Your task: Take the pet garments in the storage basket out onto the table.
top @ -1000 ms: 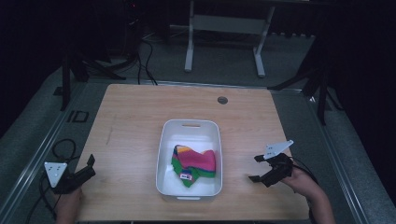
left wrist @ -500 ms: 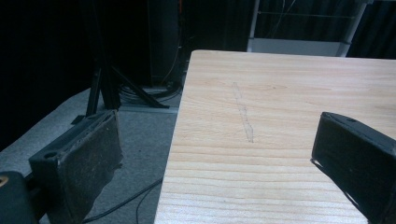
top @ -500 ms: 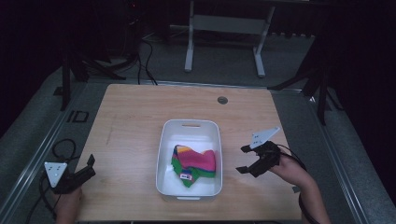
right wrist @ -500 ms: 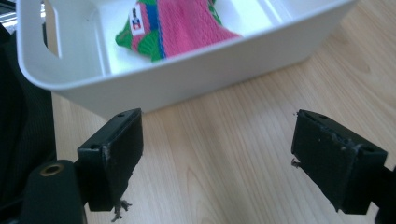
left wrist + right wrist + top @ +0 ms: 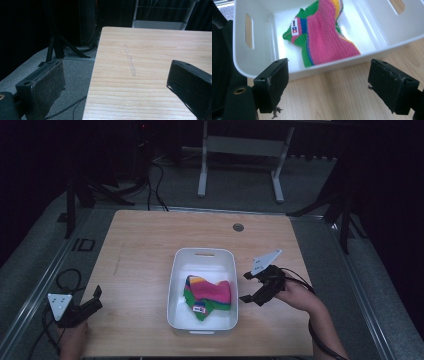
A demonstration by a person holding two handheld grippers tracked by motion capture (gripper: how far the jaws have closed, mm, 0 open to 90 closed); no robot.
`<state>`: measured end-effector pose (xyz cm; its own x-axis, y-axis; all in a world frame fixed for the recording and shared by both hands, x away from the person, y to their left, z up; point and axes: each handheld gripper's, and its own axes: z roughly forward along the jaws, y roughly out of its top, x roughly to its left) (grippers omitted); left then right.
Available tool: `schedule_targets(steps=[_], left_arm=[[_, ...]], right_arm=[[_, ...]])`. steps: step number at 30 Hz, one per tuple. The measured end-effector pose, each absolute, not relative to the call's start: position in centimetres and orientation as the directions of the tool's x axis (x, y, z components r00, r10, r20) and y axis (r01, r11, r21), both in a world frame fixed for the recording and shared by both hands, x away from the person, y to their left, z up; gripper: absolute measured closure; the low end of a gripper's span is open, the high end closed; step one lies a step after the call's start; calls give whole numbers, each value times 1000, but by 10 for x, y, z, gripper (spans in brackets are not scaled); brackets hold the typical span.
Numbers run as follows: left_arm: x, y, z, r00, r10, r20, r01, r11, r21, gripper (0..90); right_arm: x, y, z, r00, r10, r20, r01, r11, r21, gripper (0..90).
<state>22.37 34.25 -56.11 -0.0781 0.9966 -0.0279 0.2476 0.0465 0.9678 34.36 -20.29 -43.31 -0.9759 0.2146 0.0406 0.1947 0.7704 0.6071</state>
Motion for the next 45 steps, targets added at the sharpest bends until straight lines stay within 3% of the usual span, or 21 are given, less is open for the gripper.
schedule_targets(steps=[16,34,45], left_arm=[[223,343,-561,-77,997,-31,245,49,968,22],[223,344,-561,-70,997,-34,247,51,968,22],[223,344,-561,-68,997,-39,247,55,967,22]], right_arm=[[352,-149,-445,-984,170,53,170,808,564,114],[364,-96,-476,-987,147,69,162,844,512,131],[367,-78,-491,-989,147,25,145,906,398,177]])
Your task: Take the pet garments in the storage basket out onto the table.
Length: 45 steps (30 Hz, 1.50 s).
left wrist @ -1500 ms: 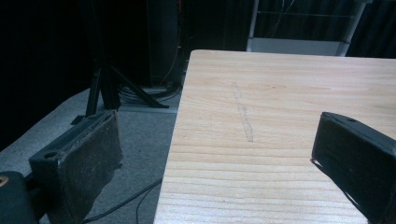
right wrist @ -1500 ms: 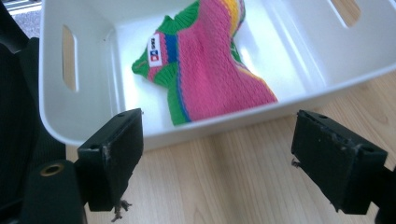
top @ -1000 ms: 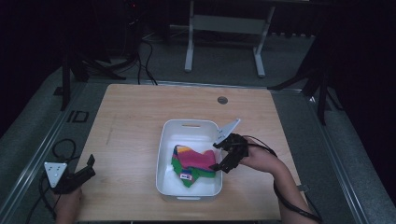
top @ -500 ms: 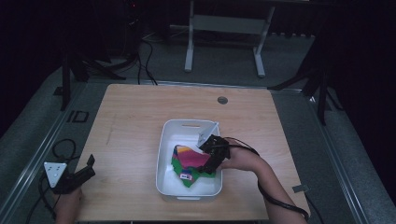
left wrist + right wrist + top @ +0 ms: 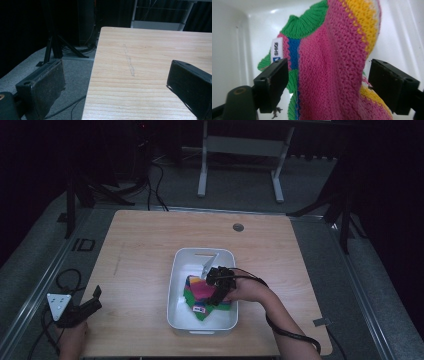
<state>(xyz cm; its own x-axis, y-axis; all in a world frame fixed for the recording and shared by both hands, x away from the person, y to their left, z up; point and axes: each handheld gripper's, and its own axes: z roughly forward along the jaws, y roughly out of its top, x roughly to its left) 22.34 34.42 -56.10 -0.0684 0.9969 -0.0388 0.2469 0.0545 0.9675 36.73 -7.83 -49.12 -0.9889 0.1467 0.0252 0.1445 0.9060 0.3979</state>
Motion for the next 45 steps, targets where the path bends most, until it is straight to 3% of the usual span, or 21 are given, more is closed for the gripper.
schedule_targets(steps=[12,13,16,18,27,45], left_arm=[[224,344,-561,-69,997,-37,248,53,967,22],[224,344,-561,-70,997,-37,248,53,967,22],[224,345,-561,-70,997,-37,248,53,967,22],[224,345,-561,-70,997,-37,248,53,967,22],[224,344,-561,-72,997,-39,248,56,967,22],[224,344,-561,-72,997,-35,250,52,967,22]], right_arm=[[355,-62,-502,-996,54,-73,33,964,262,432],[354,-60,-504,-997,41,-69,23,967,252,469],[352,-57,-507,-995,40,-87,17,969,248,700],[353,-58,-503,-995,61,-77,38,963,266,740],[353,-66,-486,-996,74,-51,54,945,322,763],[348,-79,-419,-989,87,-122,17,872,489,763]])
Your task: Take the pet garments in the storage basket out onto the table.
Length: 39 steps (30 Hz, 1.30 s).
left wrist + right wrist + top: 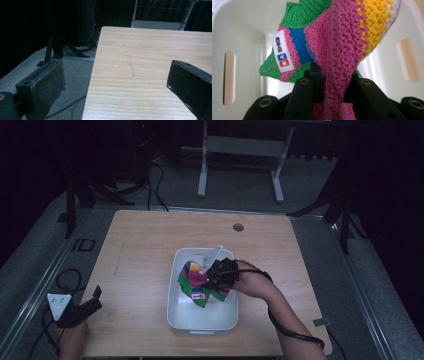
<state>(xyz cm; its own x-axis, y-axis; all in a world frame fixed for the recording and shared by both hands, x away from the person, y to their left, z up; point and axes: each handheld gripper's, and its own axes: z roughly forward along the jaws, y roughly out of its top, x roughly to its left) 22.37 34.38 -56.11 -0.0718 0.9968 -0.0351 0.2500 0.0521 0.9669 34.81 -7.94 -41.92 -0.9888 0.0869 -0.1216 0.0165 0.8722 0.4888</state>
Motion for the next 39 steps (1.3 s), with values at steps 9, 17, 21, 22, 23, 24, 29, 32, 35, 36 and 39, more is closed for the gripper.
schedule_targets(steps=[9,17,21,22,23,24,29,32,35,36,39], left_arm=[[224,344,-561,-73,997,-35,247,52,968,22],[224,344,-561,-73,997,-32,248,49,967,22],[224,344,-561,-72,997,-29,250,46,967,22],[224,344,-561,-72,997,-30,250,47,967,22],[224,344,-561,-72,997,-30,250,47,967,22],[224,344,-561,-72,997,-30,250,47,967,22],[224,343,-561,-70,997,-23,253,40,967,22],[224,342,-561,-68,997,-20,251,36,967,22],[224,342,-561,-69,997,-22,249,39,968,22],[224,342,-561,-69,997,-23,250,39,967,22],[224,342,-561,-68,997,-21,248,38,968,22]], right_arm=[[350,-90,-386,-981,113,-158,9,839,545,762],[355,-116,-368,-965,182,-188,43,819,572,762],[358,-135,-362,-955,219,-201,65,812,580,761],[358,-138,-361,-952,230,-205,70,810,583,761],[359,-142,-360,-949,242,-203,80,806,586,761],[359,-147,-360,-947,248,-206,85,807,585,761],[364,-168,-361,-931,301,-206,128,798,589,760],[366,-182,-362,-921,330,-207,151,791,593,760],[367,-196,-363,-909,364,-204,179,782,597,760],[368,-201,-363,-905,372,-207,184,780,597,760],[369,-215,-365,-892,402,-206,210,774,598,760]])
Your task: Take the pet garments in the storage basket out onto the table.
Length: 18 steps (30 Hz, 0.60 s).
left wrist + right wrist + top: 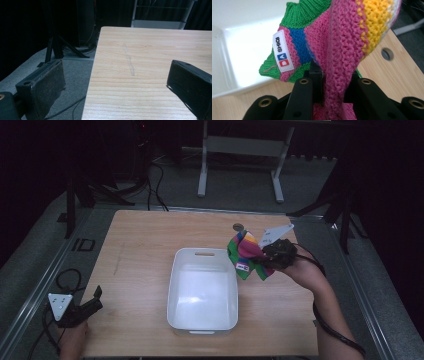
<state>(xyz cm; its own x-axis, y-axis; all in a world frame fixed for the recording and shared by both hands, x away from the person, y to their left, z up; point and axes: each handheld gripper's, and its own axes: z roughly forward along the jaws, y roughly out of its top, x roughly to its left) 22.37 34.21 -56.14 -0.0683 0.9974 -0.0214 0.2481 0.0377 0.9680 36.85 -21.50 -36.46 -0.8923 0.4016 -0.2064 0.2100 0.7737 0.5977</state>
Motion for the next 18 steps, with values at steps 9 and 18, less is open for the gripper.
schedule_targets(steps=[9,18], left_arm=[[224,341,-561,-71,997,-16,250,33,968,22],[223,341,-561,-71,997,-15,248,32,968,22]], right_arm=[[367,-256,-373,-849,492,-194,286,736,614,759],[369,-272,-399,-817,547,-184,338,712,616,758]])
